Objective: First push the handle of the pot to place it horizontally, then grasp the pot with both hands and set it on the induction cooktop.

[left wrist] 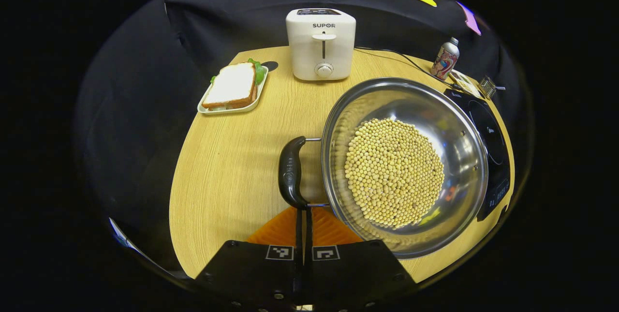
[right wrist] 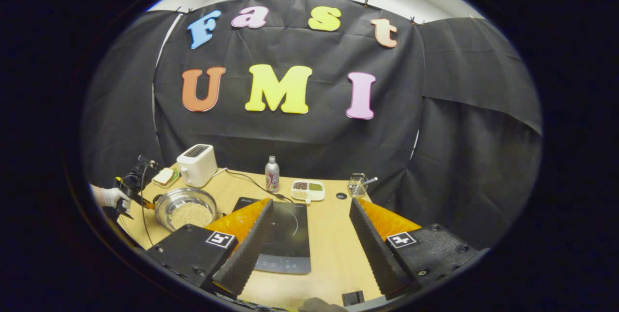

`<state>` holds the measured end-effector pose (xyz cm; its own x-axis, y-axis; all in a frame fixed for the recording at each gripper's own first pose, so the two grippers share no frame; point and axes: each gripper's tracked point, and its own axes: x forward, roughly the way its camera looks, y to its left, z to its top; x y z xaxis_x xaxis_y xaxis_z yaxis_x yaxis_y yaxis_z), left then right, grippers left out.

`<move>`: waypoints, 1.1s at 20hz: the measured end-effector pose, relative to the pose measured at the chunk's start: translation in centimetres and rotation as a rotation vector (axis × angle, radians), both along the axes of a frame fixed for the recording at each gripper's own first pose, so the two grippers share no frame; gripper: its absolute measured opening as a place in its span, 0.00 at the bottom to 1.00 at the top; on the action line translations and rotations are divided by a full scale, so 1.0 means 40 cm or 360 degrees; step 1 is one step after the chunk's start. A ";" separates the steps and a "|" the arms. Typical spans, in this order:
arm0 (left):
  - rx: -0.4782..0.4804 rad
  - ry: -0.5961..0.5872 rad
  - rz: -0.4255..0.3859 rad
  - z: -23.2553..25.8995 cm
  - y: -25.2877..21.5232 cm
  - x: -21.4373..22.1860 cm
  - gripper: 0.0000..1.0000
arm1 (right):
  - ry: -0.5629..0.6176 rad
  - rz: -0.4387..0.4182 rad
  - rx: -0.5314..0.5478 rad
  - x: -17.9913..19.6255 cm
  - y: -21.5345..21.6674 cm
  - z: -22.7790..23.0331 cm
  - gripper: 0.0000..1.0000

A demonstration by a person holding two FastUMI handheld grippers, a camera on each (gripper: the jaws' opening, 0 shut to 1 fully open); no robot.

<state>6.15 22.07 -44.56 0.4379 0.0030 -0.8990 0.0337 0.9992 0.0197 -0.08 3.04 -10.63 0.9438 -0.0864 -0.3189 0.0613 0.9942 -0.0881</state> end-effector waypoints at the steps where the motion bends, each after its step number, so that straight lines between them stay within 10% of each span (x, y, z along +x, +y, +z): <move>1: -0.0002 -0.0005 0.0013 0.002 0.001 -0.002 0.00 | -0.0001 0.0012 0.0003 0.003 0.001 0.000 0.99; 17: 0.0087 -0.0591 0.0289 0.382 -0.065 -0.295 0.04 | 0.0011 0.0333 0.0183 -0.108 -0.079 -0.073 0.99; 20: 0.0110 -0.0613 0.0251 0.428 -0.082 -0.342 0.32 | 0.0066 0.0422 0.0227 -0.108 -0.040 -0.118 0.97; 22: 0.0126 -0.0636 0.0240 0.440 -0.080 -0.335 0.73 | 0.0106 0.0481 0.0235 -0.093 0.006 -0.144 0.99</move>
<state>-7.23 18.88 -26.98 0.7409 0.1559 -0.6532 -0.1383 0.9873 0.0786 -3.81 3.29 -16.38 0.8963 0.2459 -0.3690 -0.2394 0.9688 0.0643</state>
